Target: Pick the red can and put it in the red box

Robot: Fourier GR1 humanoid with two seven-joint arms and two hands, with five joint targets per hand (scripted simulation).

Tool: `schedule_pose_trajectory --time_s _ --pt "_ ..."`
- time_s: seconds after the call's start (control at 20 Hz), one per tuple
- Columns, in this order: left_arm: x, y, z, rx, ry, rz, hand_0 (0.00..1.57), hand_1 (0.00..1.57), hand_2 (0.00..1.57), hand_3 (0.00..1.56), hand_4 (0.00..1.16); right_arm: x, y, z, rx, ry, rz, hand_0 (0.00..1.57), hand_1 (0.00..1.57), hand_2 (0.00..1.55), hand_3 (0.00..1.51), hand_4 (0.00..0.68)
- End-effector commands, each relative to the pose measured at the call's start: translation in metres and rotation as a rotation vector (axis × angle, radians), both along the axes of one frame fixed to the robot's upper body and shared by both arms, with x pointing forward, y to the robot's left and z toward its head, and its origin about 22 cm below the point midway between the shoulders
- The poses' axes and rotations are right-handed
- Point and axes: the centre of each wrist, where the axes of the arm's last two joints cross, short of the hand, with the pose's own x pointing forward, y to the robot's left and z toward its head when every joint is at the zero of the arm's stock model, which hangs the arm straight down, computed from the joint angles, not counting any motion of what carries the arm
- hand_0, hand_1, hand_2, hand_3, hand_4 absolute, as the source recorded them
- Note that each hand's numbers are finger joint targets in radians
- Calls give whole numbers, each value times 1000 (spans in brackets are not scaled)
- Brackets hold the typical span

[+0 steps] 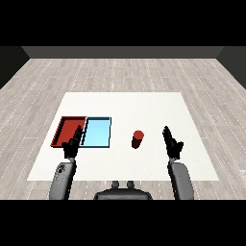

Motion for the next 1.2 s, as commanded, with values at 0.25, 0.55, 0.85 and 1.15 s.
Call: schedule_pose_trajectory --time_s 0.25,0.55,0.85,1.15 --pt "-4 -5 7 -12 0 34 0 0 0 0 0 -16 14 -16 -30 -14 29 0 0 0 0 0" --pt "0 -14 6 -122 -376 8 0 0 0 0 0 -10 14 1 137 -267 158 0 0 0 0 0" --pt "-11 -4 -1 -98 -384 8 0 0 0 0 0 -10 9 -1 124 -269 160 0 0 0 0 0" --pt "-9 -15 6 -105 -394 -8 0 0 0 0 0 -2 10 -8 133 -294 130 0 0 0 0 0"
